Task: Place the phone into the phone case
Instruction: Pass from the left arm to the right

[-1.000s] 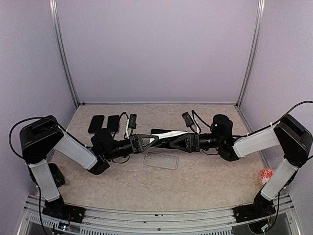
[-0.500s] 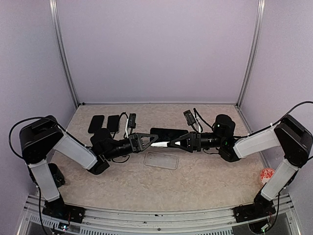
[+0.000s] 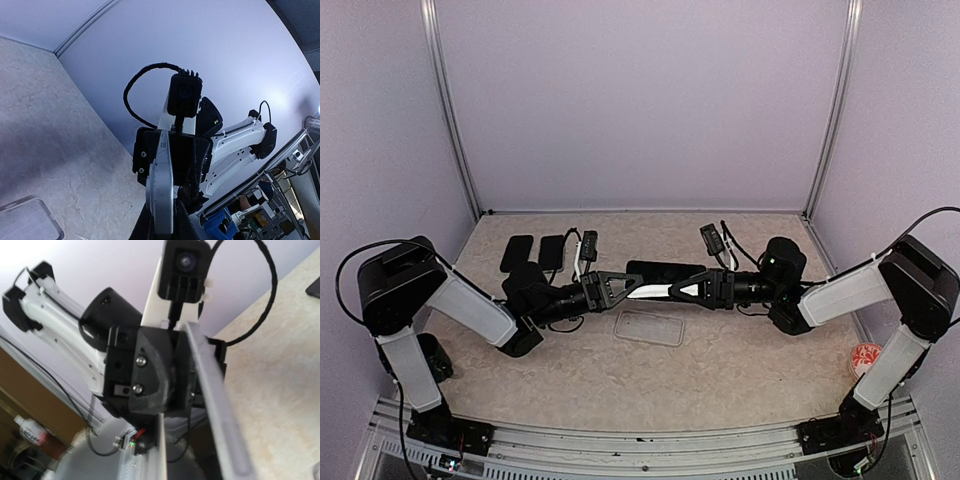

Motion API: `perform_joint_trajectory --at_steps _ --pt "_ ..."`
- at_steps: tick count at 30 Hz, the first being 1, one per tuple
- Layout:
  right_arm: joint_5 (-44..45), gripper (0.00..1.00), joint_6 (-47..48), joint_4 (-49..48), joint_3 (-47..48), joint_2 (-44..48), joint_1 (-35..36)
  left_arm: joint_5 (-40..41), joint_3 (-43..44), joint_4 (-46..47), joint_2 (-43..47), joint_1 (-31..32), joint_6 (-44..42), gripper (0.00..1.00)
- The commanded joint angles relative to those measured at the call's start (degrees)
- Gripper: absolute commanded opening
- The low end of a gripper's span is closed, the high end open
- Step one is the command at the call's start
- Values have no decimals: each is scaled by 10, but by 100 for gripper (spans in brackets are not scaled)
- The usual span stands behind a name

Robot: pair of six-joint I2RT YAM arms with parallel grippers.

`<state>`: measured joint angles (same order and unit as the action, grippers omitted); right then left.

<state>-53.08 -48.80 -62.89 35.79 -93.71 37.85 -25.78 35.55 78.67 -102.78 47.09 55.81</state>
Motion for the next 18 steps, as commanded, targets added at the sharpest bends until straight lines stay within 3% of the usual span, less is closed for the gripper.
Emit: perform_joint_trajectory --at_steps 1,7,13,16,18 --pt "-20 24 -12 -55 8 -6 0 26 -2 10 14 -6 -3 4" --pt "-31 0 -6 -40 15 -10 0 24 0 7 14 -7 -3 4" --pt "-37 0 -9 -20 21 -17 0 23 -1 3 16 -10 -4 8" --pt "-40 0 -9 0 25 -21 0 24 -7 -5 20 -11 -10 16" --pt "-35 0 -8 17 25 -20 0 29 -14 -11 26 -13 -15 26"
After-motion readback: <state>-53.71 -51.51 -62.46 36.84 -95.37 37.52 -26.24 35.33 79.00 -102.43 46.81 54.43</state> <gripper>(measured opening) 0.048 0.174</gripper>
